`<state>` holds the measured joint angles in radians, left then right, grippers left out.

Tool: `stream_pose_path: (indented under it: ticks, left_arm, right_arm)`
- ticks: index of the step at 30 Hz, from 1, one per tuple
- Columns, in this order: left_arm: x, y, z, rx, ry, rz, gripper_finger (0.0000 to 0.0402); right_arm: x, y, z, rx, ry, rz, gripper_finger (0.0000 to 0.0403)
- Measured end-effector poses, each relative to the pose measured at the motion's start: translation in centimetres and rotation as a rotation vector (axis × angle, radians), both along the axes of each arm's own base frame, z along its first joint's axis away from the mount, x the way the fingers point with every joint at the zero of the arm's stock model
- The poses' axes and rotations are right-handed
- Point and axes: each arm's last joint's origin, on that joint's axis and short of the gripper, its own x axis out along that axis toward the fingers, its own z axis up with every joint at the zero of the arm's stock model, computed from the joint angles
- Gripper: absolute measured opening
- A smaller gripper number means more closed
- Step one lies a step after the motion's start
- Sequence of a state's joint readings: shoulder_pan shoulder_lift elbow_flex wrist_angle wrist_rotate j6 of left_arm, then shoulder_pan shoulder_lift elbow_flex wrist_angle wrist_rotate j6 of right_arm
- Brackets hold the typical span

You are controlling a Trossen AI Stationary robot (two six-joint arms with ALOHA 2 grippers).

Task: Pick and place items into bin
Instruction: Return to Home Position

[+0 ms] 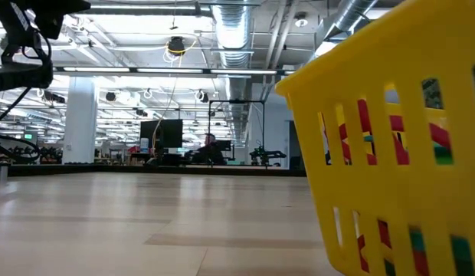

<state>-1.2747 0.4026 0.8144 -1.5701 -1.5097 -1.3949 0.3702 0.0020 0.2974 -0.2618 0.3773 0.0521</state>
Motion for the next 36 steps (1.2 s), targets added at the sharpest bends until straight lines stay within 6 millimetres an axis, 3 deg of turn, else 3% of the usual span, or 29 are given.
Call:
stream_pose_path:
  ticks: [8,12,22,30,34,36]
  left_arm:
    - [-0.6,1.9,0.7,-0.074,0.007,-0.02,0.008]
    - [-0.7,2.4,-0.3,-0.055,0.004,-0.019,0.008]
    - [-0.1,0.1,-0.1,0.001,0.05,-0.212,0.008]
    - [0.1,-1.2,2.0,-0.176,0.027,-0.289,0.008]
    - [-0.1,-3.1,3.1,-0.154,0.114,-0.694,0.008]
    - [-0.2,-4.6,3.6,-0.097,0.071,-0.902,0.008]
  right_arm:
    - [1.3,0.5,-2.7,0.008,-0.003,-0.01,0.0077]
    - [1.7,0.6,-3.7,0.023,0.007,-0.014,0.0077]
    - [1.9,0.7,-4.2,0.028,-0.004,-0.017,0.0077]
    - [1.9,0.7,-4.1,0.026,-0.017,-0.021,0.0077]
    - [1.9,0.7,-4.1,0.026,-0.016,-0.021,0.0077]
    - [1.9,0.7,-4.1,0.026,-0.016,-0.021,0.0077]
